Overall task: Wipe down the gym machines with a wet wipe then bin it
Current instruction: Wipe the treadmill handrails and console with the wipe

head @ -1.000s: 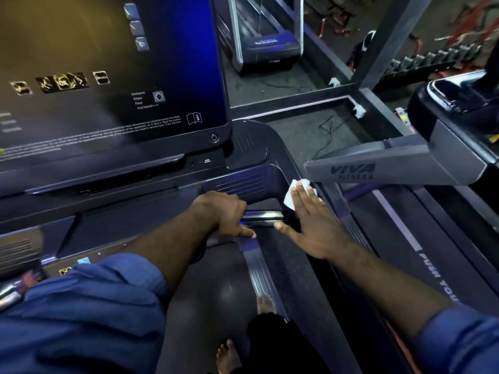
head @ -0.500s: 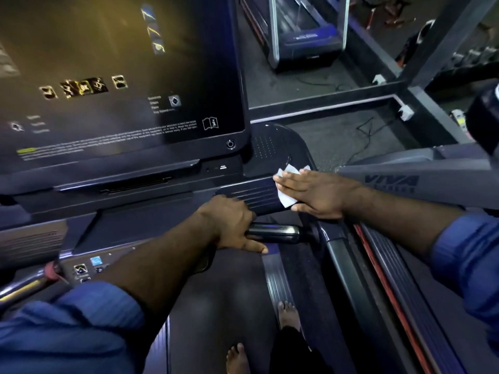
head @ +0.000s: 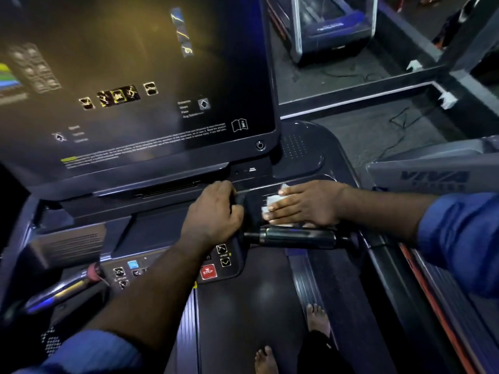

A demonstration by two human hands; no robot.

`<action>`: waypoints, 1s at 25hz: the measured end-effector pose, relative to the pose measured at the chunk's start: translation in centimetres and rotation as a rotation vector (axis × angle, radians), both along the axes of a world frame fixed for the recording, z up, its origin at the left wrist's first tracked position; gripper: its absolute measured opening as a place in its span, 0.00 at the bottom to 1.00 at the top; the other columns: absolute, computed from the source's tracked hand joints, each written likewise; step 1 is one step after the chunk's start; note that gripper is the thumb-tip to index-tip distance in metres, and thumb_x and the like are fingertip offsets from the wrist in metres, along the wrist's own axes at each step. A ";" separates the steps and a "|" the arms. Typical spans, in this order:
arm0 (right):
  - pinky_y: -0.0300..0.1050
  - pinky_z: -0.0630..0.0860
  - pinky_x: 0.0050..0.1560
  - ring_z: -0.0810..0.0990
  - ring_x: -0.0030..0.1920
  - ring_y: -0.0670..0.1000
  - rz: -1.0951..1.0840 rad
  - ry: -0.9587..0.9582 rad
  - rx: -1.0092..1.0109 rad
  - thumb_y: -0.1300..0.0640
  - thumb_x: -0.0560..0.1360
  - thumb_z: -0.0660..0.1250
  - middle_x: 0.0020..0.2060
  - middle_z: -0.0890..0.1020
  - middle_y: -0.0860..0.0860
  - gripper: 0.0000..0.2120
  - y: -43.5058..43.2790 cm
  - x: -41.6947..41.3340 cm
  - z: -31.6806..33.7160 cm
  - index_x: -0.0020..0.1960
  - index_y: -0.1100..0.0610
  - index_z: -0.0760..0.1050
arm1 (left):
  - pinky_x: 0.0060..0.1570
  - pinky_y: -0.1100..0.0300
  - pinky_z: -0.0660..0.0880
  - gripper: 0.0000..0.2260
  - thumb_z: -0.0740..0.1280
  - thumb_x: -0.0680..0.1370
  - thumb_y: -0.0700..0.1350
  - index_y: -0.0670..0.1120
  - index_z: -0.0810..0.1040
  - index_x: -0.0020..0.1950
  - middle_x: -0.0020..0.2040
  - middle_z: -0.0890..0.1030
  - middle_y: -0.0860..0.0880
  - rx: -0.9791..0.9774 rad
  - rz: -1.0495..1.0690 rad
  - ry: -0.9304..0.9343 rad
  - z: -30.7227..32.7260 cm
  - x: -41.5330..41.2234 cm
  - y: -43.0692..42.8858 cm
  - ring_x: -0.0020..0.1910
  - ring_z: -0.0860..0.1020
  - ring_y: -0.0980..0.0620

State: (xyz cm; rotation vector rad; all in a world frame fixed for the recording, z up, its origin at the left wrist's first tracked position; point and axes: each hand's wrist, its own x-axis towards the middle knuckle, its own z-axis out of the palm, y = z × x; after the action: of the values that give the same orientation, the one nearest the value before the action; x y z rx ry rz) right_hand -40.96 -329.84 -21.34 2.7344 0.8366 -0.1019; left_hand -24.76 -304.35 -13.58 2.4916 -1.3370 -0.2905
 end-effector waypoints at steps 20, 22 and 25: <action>0.49 0.59 0.80 0.63 0.81 0.50 -0.081 -0.047 0.076 0.57 0.87 0.54 0.81 0.65 0.46 0.23 1.8 1.1 -0.9 0.81 0.49 0.65 | 0.48 0.46 0.73 0.05 0.58 0.78 0.47 0.46 0.70 0.48 0.48 0.74 0.48 -0.020 -0.114 -0.059 -0.5 0.1 0.2 0.50 0.71 0.46; 0.47 0.69 0.74 0.73 0.75 0.48 -0.203 0.090 0.254 0.54 0.85 0.55 0.75 0.75 0.44 0.21 2.4 0.0 1.6 0.75 0.45 0.74 | 0.48 0.47 0.72 0.03 0.59 0.80 0.46 0.47 0.69 0.48 0.48 0.73 0.49 -0.029 -0.109 -0.058 -0.4 -0.1 0.4 0.49 0.70 0.48; 0.39 0.79 0.51 0.85 0.49 0.42 -0.786 -0.077 0.723 0.51 0.82 0.66 0.49 0.88 0.44 0.12 6.1 -1.1 4.9 0.63 0.44 0.83 | 0.47 0.47 0.72 0.05 0.60 0.81 0.47 0.47 0.68 0.47 0.50 0.76 0.46 -0.032 -0.076 -0.033 0.2 -0.3 0.3 0.51 0.74 0.44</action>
State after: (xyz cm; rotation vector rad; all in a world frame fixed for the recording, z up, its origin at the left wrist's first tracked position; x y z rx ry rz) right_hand -42.06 -323.74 -16.44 3.5384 -0.3584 0.1887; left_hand -25.07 -304.07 -13.41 2.4325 -1.4405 -0.2439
